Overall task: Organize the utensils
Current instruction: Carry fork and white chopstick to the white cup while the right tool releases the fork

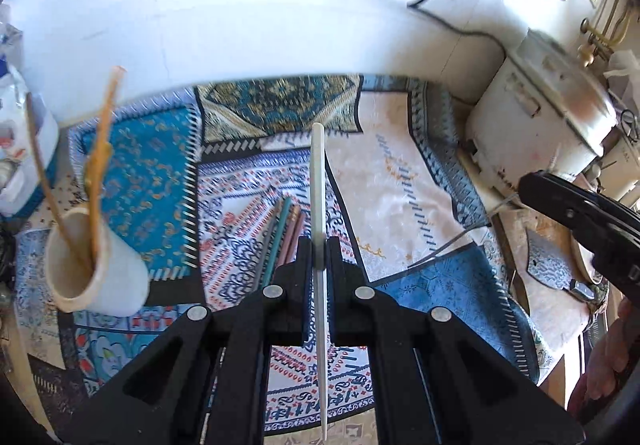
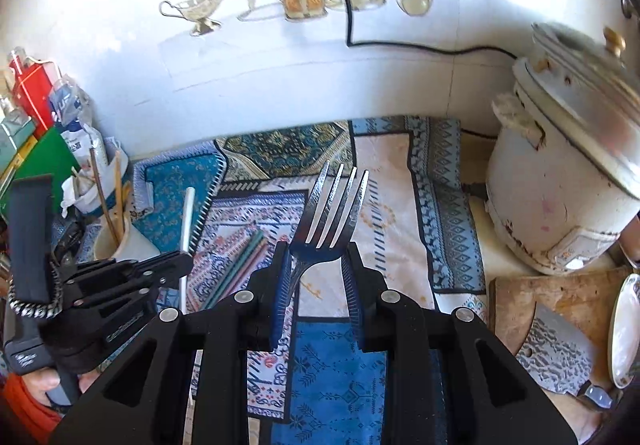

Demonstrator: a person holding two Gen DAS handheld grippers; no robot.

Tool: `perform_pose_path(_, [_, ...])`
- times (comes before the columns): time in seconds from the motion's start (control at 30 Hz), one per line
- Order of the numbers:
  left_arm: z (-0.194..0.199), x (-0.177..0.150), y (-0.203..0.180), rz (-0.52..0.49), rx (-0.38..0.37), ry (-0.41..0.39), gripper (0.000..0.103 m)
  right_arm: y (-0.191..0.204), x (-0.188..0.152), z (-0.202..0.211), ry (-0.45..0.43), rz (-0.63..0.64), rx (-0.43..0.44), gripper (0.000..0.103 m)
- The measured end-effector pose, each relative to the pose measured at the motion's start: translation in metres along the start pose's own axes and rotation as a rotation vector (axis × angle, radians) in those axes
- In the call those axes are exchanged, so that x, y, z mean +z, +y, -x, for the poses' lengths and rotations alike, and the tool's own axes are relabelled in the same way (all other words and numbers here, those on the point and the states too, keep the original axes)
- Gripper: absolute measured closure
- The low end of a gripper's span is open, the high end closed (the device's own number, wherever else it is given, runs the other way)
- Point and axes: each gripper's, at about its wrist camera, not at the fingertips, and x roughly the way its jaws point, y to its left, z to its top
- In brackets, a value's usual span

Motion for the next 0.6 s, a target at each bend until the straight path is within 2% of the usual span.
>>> perform_pose_path(0.33, [0.083,0.013,0.042,0.057,0.051,-0.185,0.099,0.056,0.023,0.019,-0.081,0.092,0.06,0.08])
perform_pose_path(0.6, [0.13,0.03,0.09,0.101,0.118,-0.304,0.099,0.107,0.039,0.025,-0.124,0.143,0.123,0.08])
